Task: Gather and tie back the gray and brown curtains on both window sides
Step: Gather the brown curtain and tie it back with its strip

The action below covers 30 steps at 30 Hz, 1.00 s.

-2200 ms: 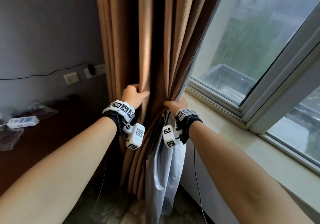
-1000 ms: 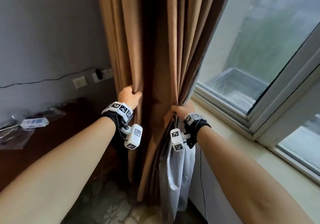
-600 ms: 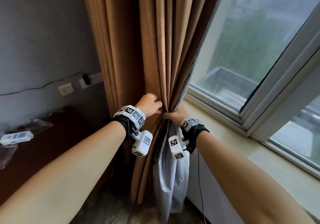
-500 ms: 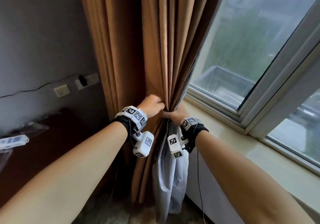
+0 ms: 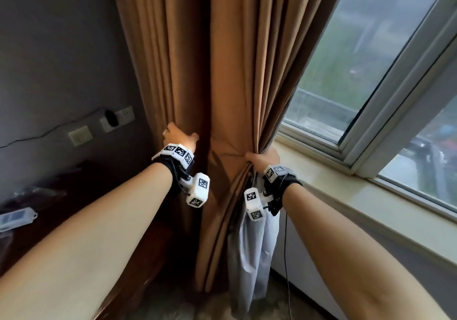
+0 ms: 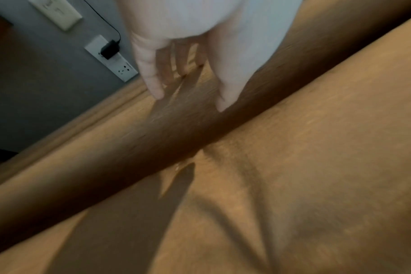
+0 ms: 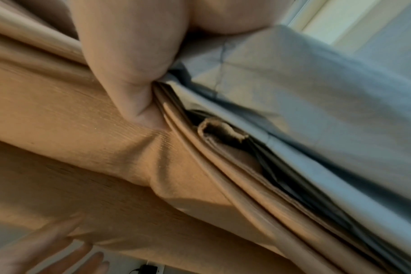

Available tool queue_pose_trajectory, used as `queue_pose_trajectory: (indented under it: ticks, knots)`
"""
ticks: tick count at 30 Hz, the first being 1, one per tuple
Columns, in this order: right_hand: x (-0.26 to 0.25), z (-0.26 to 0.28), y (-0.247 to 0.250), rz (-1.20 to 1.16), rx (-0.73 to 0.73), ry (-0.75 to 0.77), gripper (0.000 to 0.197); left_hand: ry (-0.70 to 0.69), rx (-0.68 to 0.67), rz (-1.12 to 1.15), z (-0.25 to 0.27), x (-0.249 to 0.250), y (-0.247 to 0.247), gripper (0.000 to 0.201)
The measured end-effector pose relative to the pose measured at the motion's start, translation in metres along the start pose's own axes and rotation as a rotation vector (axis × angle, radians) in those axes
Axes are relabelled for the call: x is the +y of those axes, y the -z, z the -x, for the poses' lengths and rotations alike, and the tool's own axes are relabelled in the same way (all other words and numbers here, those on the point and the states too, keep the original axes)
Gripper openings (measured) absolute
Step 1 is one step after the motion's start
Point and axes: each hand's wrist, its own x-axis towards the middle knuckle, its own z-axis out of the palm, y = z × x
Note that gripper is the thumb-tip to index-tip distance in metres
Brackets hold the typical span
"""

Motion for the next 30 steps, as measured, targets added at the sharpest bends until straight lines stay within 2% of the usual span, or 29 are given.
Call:
queue_pose_trajectory:
  ticks: [3,6,8,16,20,24,27,30]
  knots:
    - [0.002,0.006,-0.004,0.0,0.023,-0.011,0.045,-0.069,-0.07,0.022,-0.022,-0.001,0.007,0.073]
    - [0.002,0.01,-0.007,0.0,0.055,-0.023,0.042,-0.166,-0.097,0.009,-0.032,0.0,0.01,0.036]
    - [0.0,0.012,-0.01,-0.003,0.09,-0.015,0.039,-0.217,-0.086,0.028,-0.028,0.0,0.009,0.021]
    - [-0.006,0.014,-0.027,-0.02,0.131,0.044,0.05,-0.365,-0.386,0.161,-0.008,-0.012,-0.006,0.011]
    - [-0.012,0.017,-0.033,-0.026,0.093,0.072,0.057,-0.422,-0.505,0.163,0.011,-0.001,-0.009,0.02]
    - [-0.011,0.015,-0.041,-0.048,0.025,0.124,0.079,-0.436,-0.611,0.176,0.024,0.016,-0.013,0.011]
    - [-0.008,0.01,-0.042,-0.083,0.02,0.122,0.09,-0.479,-0.618,0.092,0.024,0.025,-0.021,0.022]
    - [-0.01,0.008,-0.037,-0.122,0.045,0.103,0.09,-0.478,-0.682,-0.007,0.023,0.031,-0.028,0.04]
